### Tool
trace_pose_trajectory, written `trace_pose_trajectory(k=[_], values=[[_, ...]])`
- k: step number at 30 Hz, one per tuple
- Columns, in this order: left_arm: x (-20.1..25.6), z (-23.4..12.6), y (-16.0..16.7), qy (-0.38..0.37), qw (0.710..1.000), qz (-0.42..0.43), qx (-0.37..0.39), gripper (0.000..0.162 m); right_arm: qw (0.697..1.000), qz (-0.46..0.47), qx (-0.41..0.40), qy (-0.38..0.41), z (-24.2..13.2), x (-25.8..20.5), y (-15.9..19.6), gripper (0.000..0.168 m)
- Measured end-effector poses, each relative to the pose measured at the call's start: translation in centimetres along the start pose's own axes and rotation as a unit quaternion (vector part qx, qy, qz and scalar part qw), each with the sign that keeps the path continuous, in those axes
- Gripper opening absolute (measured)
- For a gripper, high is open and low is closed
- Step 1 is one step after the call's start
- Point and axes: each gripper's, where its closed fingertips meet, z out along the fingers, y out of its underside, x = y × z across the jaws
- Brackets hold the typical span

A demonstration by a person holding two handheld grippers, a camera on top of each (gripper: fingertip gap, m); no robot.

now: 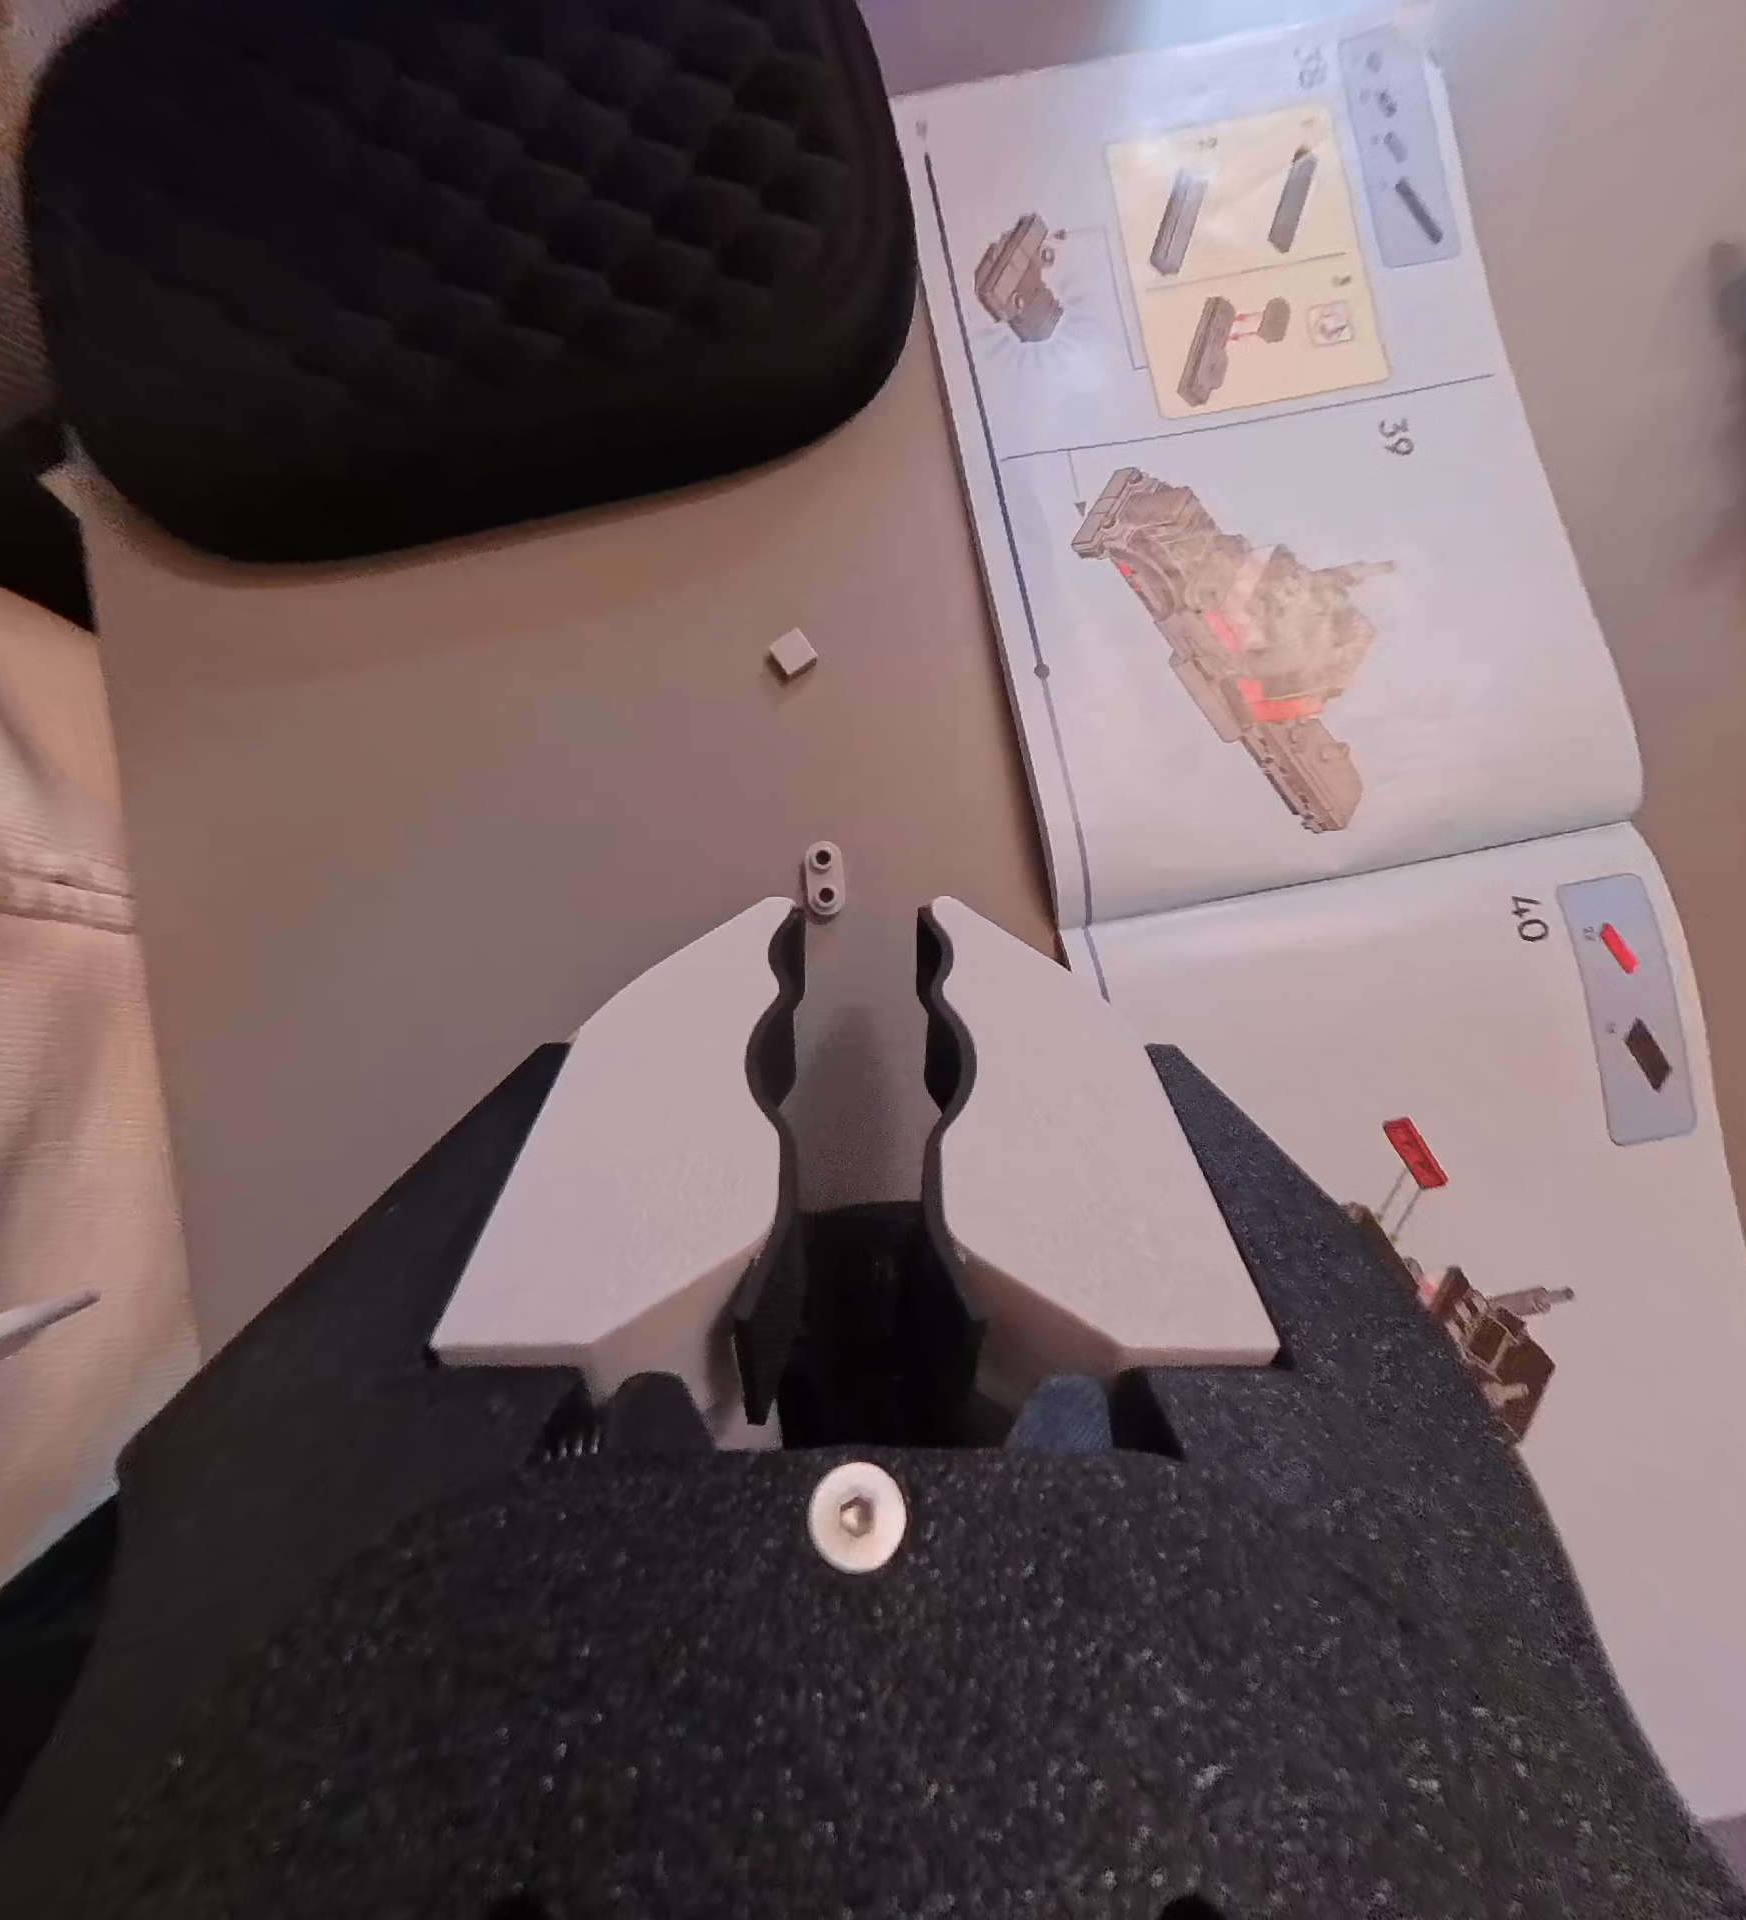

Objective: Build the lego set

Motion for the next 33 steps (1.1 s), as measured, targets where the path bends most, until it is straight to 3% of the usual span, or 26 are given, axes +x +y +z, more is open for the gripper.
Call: trace_pose_trajectory(k=[4, 8, 11, 15, 17, 19, 23, 28, 33], values=[[0.0, 0.1, 0.2, -0.004, 1.000, 0.005, -0.010, 0.059, 0.998, 0.014, 0.059, 0.012, -4.4, -0.5, -1.8, 0.021], [0.0, 0.2, 0.2, -0.008, 1.000, 0.024, -0.013, 0.058, 0.988, 0.049, 0.132, 0.068, -12.1, 0.0, -0.9, 0.021], [0.1, 0.2, 0.6, -0.012, 0.999, 0.038, -0.026, 0.058, 0.970, 0.112, 0.136, 0.169, -19.4, 1.8, 4.3, 0.020], [0.2, 0.2, 0.7, -0.023, 0.997, 0.066, -0.028, 0.058, 0.917, 0.239, -0.002, 0.320, -27.1, 3.6, 17.3, 0.017], [0.2, 0.2, 0.8, -0.033, 0.996, 0.081, -0.030, 0.057, 0.906, 0.282, -0.060, 0.310, -27.7, 2.7, 21.6, 0.017], [0.1, 0.3, 1.0, -0.044, 0.994, 0.089, -0.038, 0.057, 0.913, 0.290, -0.072, 0.277, -26.8, 2.2, 23.2, 0.017], [-0.3, 0.5, 1.3, -0.061, 0.992, 0.091, -0.055, 0.055, 0.928, 0.280, -0.093, 0.229, -24.6, 2.7, 24.6, 0.015], [-0.7, 0.4, 1.2, -0.084, 0.990, 0.101, -0.051, 0.051, 0.927, 0.273, -0.184, 0.180, -24.1, 2.6, 27.3, 0.013], [-0.8, 0.4, 1.5, -0.078, 0.992, 0.081, -0.055, 0.044, 0.929, 0.274, -0.188, 0.164, -24.0, 2.8, 27.1, 0.012]])
